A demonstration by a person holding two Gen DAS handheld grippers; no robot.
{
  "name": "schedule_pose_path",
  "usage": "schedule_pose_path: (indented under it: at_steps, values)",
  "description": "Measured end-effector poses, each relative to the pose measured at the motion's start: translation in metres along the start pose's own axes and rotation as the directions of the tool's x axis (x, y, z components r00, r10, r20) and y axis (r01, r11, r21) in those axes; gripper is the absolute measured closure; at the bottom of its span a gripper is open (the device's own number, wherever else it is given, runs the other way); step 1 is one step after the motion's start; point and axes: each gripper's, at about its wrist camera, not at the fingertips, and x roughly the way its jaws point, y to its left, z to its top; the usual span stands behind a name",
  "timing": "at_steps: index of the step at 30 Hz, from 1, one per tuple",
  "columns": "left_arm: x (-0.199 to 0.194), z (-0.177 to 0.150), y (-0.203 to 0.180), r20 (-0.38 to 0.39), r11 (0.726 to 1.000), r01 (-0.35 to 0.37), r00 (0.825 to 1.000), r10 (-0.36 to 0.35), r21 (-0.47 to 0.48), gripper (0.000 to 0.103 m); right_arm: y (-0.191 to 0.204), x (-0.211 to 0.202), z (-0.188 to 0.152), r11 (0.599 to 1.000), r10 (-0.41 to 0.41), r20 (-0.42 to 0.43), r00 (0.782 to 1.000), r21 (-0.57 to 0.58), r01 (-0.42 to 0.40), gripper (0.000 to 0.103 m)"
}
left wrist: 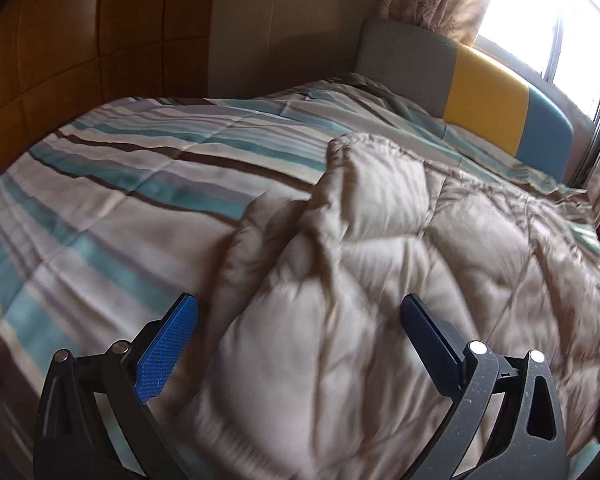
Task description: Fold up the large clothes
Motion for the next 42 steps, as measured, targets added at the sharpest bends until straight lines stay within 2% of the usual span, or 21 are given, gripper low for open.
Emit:
schedule_pose_path:
  at_steps: [10,12,14,17,18,19,20,22,24,28,30,31,34,38,42]
  values:
    - [-0.03,-0.035,0.013,-0.002,1.0,-0.012,1.0,0.012,-0.014,0.003,0.016,-0.056,-0.036,0.993,0.111,0.026,0.993,0.046,-0.112,0.008]
    - [-0.034,-0.042,0.016,-0.017,0.999,0.021,1.0,-0.022,-0.033,0.003,0.019,-0.068,-0.044,0.991,0.128,0.041,0.991,0.045,-0.13,0.008]
    - [-0.037,-0.048,0.021,-0.037,0.994,0.085,0.995,-0.088,-0.073,0.003,0.022,-0.082,-0.055,0.988,0.144,0.054,0.988,0.044,-0.146,0.008]
    - [-0.038,-0.058,0.028,-0.074,0.974,0.169,0.981,-0.182,-0.148,0.003,0.029,-0.099,-0.07,0.983,0.176,0.073,0.982,0.041,-0.18,0.008]
    - [-0.037,-0.06,0.03,-0.085,0.967,0.184,0.976,-0.202,-0.178,0.003,0.032,-0.103,-0.075,0.981,0.185,0.075,0.98,0.04,-0.188,0.01]
    - [-0.039,-0.064,0.033,-0.08,0.958,0.201,0.972,-0.221,-0.204,0.003,0.034,-0.108,-0.08,0.978,0.201,0.081,0.976,0.037,-0.204,0.018]
    - [-0.04,-0.066,0.032,-0.077,0.958,0.2,0.972,-0.22,-0.207,0.003,0.037,-0.112,-0.084,0.976,0.212,0.088,0.973,0.031,-0.216,0.022]
    - [-0.043,-0.069,0.03,-0.07,0.962,0.191,0.976,-0.207,-0.194,0.003,0.043,-0.118,-0.089,0.971,0.237,0.1,0.966,0.014,-0.239,0.041]
    - [-0.047,-0.071,0.028,-0.058,0.966,0.18,0.979,-0.193,-0.184,0.003,0.048,-0.12,-0.093,0.963,0.269,0.108,0.957,0.005,-0.271,0.052]
    - [-0.047,-0.07,0.027,-0.052,0.958,0.208,0.974,-0.223,-0.198,0.006,0.062,-0.119,-0.101,0.945,0.327,0.095,0.94,-0.029,-0.326,0.075]
    - [-0.045,-0.069,0.028,-0.055,0.952,0.224,0.969,-0.24,-0.208,0.019,0.07,-0.116,-0.105,0.94,0.341,0.078,0.937,-0.045,-0.339,0.081]
    - [-0.044,-0.069,0.029,-0.059,0.95,0.229,0.967,-0.246,-0.212,0.02,0.073,-0.115,-0.106,0.938,0.345,0.075,0.936,-0.049,-0.342,0.082]
    - [-0.041,-0.069,0.03,-0.051,0.942,0.237,0.966,-0.255,-0.237,0.02,0.077,-0.109,-0.109,0.936,0.35,0.066,0.935,-0.068,-0.345,0.087]
    - [-0.039,-0.07,0.03,-0.023,0.933,0.245,0.965,-0.26,-0.262,0.02,0.079,-0.087,-0.112,0.949,0.308,0.013,0.951,-0.075,-0.307,0.09]
    - [-0.034,-0.073,0.03,-0.001,0.898,0.293,0.951,-0.311,-0.329,0.02,0.078,-0.065,-0.118,0.948,0.312,-0.035,0.949,-0.055,-0.313,0.092]
